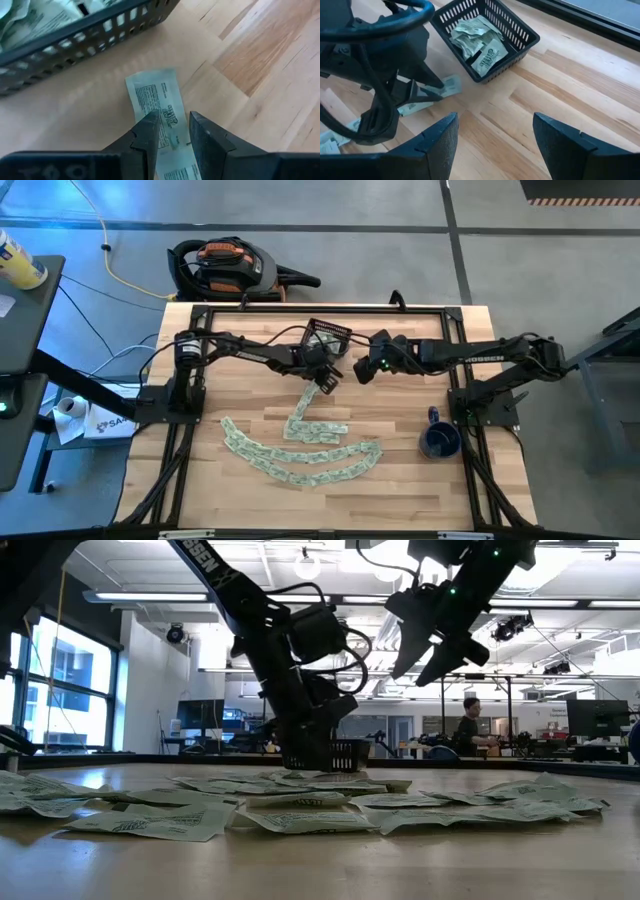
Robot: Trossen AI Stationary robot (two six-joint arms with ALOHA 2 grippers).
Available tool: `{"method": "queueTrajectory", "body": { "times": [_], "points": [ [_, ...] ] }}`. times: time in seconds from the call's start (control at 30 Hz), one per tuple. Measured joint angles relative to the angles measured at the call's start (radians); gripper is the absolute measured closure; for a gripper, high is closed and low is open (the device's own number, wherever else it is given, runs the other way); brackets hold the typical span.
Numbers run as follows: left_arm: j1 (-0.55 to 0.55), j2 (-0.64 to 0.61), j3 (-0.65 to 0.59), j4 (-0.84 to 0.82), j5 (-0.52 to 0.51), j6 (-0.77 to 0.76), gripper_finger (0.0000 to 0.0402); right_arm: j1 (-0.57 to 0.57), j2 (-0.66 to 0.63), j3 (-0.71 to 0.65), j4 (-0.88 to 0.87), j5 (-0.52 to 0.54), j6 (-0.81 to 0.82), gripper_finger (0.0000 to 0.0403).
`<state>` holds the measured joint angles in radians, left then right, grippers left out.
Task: Pick and place Stevia / Truvia into bins
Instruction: Put the stevia packet into the black bin
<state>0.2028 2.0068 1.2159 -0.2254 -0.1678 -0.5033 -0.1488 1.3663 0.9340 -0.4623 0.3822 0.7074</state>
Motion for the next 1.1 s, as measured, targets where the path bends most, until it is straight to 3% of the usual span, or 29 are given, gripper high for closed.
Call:
{"method": "queueTrajectory", "body": {
  "times": [0.17,0.37,0.63,0.83,0.97,1.1],
  "points": [
    [0.0,0.003,0.0,0.001,-0.006,0.008,0.0286,0.002,0.0,0.0,-0.016,0.002,0.01,0.0157],
    [0.001,-0.02,-0.005,-0.012,0.018,0.028,0.0379,0.001,0.0,0.0,-0.034,0.011,0.01,0.0157],
    [-0.001,-0.132,0.047,-0.076,0.085,0.05,0.0369,0.001,0.0,0.0,-0.039,0.058,0.007,0.0157],
    [0.016,-0.226,0.13,-0.099,-0.005,0.191,0.0379,0.001,0.0,0.0,-0.036,0.084,0.0,0.0157],
    [0.108,-0.211,0.172,-0.126,0.006,0.237,0.0372,0.001,0.0,0.0,-0.035,0.09,0.003,0.0157],
    [0.234,-0.169,0.174,-0.126,0.124,0.231,0.0375,0.001,0.0,0.0,-0.015,0.091,0.04,0.0157]
  ]
}}
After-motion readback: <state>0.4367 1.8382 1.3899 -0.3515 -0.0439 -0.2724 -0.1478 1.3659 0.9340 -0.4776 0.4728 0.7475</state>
